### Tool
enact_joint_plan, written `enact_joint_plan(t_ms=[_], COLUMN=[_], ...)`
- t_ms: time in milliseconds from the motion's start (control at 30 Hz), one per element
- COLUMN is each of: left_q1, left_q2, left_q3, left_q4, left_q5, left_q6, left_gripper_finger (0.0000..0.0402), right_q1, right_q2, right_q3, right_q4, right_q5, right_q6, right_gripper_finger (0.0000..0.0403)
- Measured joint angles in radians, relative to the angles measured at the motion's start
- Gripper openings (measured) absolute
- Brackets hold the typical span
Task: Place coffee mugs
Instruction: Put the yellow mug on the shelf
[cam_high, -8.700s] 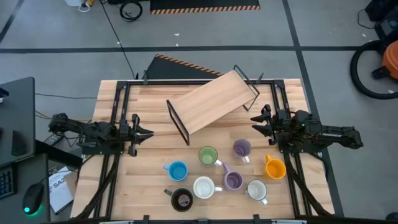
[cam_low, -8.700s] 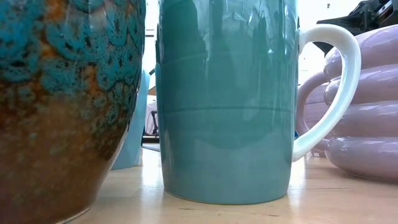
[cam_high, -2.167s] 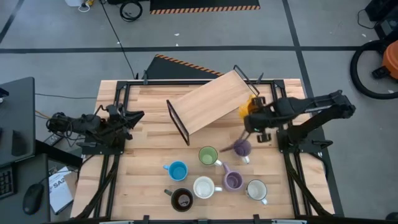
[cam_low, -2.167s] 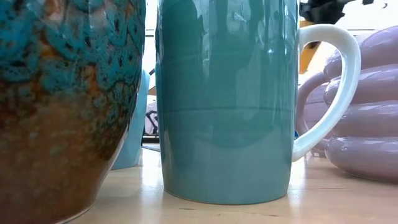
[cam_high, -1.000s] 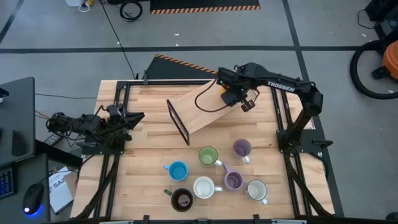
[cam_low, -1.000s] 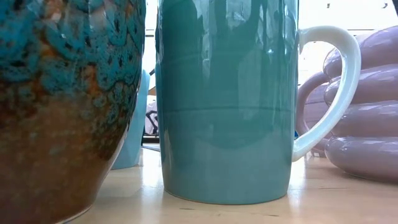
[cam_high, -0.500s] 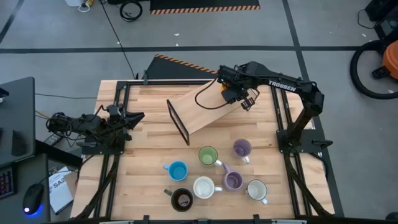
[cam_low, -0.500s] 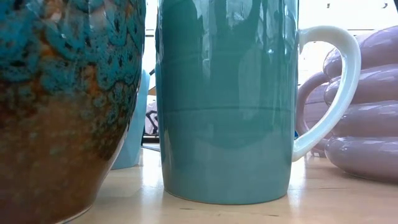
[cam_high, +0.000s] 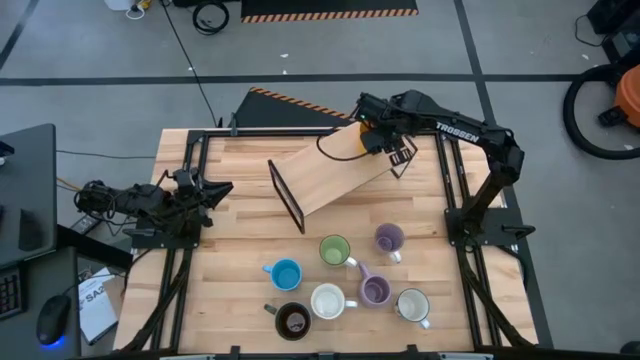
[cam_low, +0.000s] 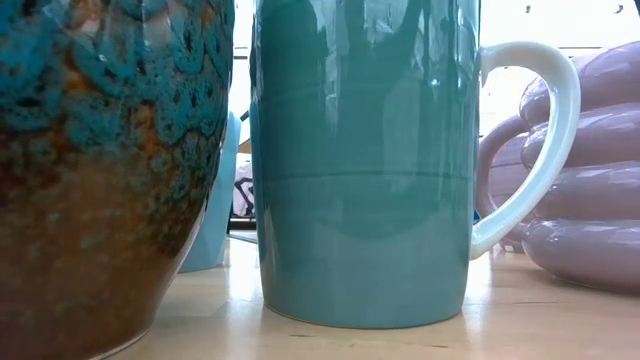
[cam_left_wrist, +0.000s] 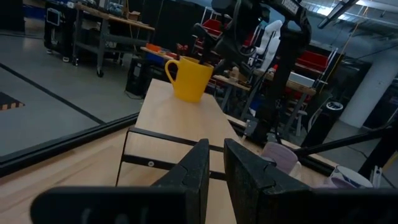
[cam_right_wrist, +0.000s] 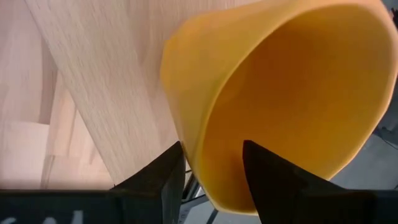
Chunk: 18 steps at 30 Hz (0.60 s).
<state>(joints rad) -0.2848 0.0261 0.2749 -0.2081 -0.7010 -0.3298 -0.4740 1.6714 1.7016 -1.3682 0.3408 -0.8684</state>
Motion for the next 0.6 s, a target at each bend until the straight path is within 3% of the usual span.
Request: enact_joint_plan(t_ms=[600], left_q1=[0.0], left_q2=[0.0], left_q3=[0.0], left_q4=[0.0], left_q5=[0.0], left_q6=[0.0], left_gripper_finger=[0.0055], right_q1=[-0.074], right_q2=[0.0], right_q3=[0.0], right_q4=[0.09], right_q5=[-0.002], right_q6=[-0.133], right_gripper_finger=[0.0165])
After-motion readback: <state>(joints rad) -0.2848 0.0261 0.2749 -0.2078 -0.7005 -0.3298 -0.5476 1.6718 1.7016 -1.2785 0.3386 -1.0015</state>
